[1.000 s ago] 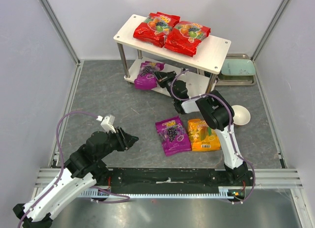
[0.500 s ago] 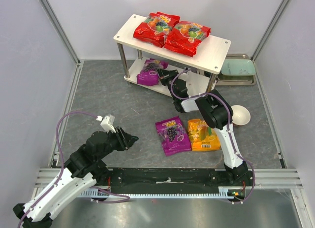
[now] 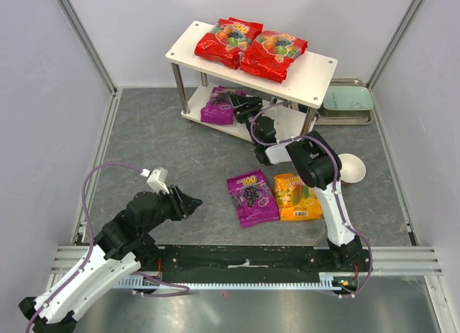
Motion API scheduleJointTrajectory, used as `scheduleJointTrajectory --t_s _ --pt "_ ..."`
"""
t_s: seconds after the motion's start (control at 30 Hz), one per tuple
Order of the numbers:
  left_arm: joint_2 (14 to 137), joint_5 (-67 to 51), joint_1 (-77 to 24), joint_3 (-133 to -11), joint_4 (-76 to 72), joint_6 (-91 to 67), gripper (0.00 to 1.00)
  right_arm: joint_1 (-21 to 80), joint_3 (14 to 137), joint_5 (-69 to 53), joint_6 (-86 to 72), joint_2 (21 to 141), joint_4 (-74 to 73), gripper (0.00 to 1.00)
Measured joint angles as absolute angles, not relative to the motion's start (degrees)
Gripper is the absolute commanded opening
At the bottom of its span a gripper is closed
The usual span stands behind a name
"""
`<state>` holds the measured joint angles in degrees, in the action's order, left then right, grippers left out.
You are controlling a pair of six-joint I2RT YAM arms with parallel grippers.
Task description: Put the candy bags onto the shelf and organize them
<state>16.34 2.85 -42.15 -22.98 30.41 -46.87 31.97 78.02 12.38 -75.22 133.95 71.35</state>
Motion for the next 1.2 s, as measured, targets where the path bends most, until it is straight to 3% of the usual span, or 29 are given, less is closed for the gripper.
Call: scheduleJointTrajectory --t_s 0.07,0.37,0.93,1.07,1.2 --pt "16.3 2.8 -42.2 -23.0 30.4 -46.9 0.46 32.0 75.7 12.3 -75.3 132.9 71.9 0.86" --pt "15.3 2.9 -42.2 -23.0 31.2 -46.9 0.46 32.5 58.9 11.7 -74.3 121.7 72.7 0.91" --pt "15.2 2.9 -42.2 -24.0 31.6 -46.9 0.46 42.7 39.9 9.5 -69.5 103.3 73.2 0.93" --pt "15.6 2.9 -42.2 -24.1 31.6 -46.9 0.46 47.4 34.1 7.9 -63.2 93.0 69.9 0.94" --pt "16.6 2.8 -42.2 -24.6 31.7 -46.9 0.46 54.3 33.8 7.5 -52.9 75.1 51.5 0.94"
